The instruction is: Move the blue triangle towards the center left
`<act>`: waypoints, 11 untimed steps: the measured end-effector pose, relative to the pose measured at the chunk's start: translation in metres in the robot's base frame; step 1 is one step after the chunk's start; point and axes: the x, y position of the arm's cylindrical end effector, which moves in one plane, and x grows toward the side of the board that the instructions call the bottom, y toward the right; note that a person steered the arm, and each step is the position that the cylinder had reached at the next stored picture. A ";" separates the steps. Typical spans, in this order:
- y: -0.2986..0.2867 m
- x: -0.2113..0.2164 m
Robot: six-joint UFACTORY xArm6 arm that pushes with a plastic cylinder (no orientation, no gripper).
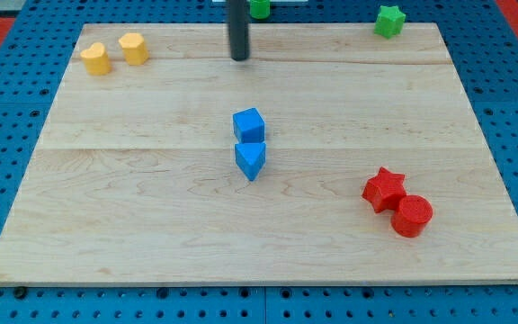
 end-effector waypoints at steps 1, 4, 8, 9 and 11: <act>0.012 0.003; 0.030 0.025; -0.001 0.178; -0.009 0.192; -0.009 0.204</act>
